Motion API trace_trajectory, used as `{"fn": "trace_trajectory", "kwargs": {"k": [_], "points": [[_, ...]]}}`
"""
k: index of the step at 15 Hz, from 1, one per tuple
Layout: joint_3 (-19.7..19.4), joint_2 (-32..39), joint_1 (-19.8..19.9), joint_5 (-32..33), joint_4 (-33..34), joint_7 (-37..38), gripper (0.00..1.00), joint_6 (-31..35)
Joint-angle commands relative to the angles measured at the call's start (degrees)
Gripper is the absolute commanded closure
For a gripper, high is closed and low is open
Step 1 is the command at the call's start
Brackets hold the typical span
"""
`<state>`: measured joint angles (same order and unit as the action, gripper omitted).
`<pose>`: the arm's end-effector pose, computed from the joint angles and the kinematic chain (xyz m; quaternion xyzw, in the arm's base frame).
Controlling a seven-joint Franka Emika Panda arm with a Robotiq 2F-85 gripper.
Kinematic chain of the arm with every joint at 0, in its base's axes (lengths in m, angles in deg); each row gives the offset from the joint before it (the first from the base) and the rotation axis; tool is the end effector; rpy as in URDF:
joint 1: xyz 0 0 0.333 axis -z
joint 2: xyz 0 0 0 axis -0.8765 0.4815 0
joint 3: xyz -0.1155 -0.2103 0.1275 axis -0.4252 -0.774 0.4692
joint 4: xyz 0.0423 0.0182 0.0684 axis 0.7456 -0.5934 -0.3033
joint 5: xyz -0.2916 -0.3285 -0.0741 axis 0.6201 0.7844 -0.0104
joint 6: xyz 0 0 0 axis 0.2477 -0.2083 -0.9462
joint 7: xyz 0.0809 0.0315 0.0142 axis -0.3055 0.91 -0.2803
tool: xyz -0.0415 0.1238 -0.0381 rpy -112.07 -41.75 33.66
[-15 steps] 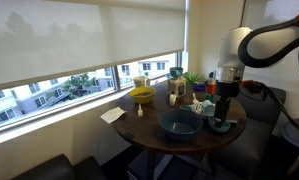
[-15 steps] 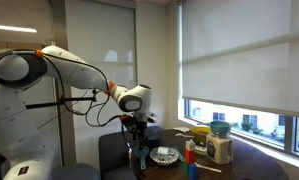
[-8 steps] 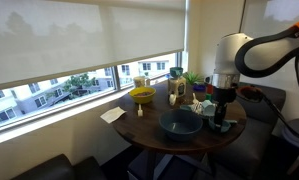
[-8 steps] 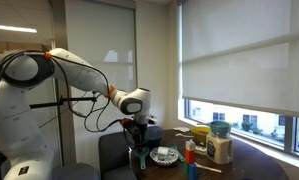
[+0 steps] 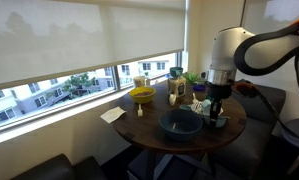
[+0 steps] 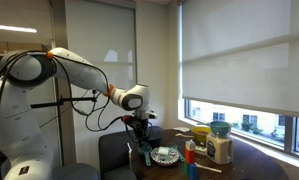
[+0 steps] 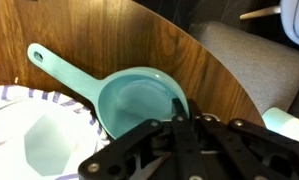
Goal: Put the blue measuring spoon in the dark blue bowl
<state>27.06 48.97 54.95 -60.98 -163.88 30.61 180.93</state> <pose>0.5088 0.1266 0.3193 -0.9930 -0.1101 -0.0032 0.0420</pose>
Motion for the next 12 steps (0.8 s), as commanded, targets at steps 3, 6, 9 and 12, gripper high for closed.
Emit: {"fn": "trace_trajectory", "kwargs": {"k": [3, 6, 9, 12], "points": [[0.4, -1.5, -0.8, -3.5, 8.8, 9.6, 0.98, -19.6], [1.2, -3.2, -0.8, -3.1, 11.7, 11.1, 0.98, -18.9], [4.0, -2.0, -1.1, 2.5, 14.5, 12.7, 0.98, -9.7], [7.9, 0.7, -1.4, 11.6, 16.4, 15.4, 0.98, -3.8]]}}
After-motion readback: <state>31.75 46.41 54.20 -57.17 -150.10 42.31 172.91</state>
